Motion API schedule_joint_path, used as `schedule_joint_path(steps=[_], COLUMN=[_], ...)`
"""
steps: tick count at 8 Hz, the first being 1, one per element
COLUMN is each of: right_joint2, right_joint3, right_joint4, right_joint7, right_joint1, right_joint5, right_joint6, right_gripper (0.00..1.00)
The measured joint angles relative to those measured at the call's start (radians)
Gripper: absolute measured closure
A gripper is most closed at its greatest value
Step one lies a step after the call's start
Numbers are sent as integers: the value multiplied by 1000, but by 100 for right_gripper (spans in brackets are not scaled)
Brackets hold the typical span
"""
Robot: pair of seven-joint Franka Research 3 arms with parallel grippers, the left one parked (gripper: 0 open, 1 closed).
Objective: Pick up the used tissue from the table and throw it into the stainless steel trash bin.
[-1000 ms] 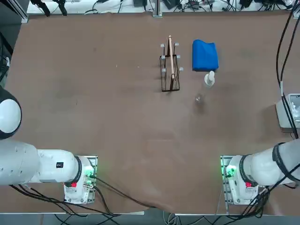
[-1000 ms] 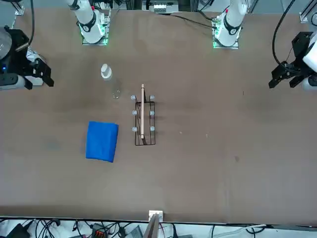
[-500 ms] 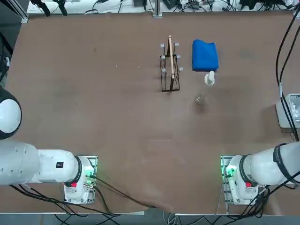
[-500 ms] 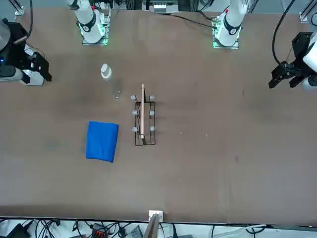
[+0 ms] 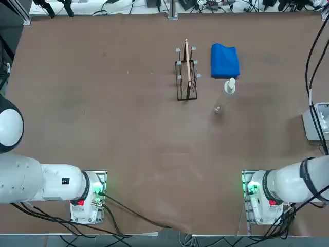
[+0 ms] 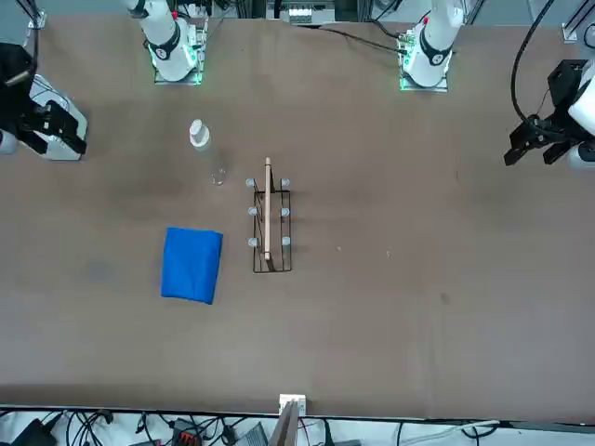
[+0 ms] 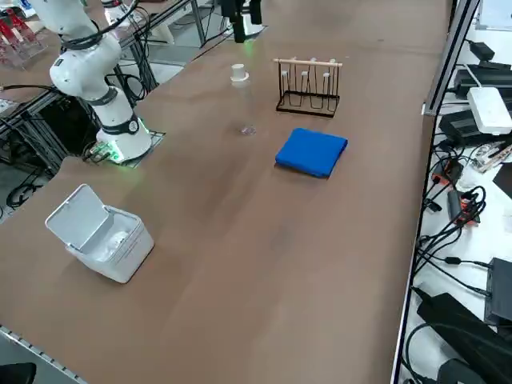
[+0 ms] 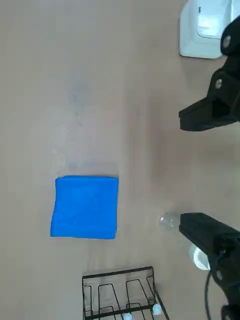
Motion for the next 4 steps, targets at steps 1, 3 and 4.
schedule_joint_path(steps=[1,3,4], right_joint2=[-25,-59,-64], right_joint3=[-4,-4,-2], right_joint4=[-25,-53,-53], right_joint7=[3,28,40], right_joint1=[-1,-1,0], right_joint5=[2,2,2], right_joint6=[0,0,0], right_gripper=[0,0,0])
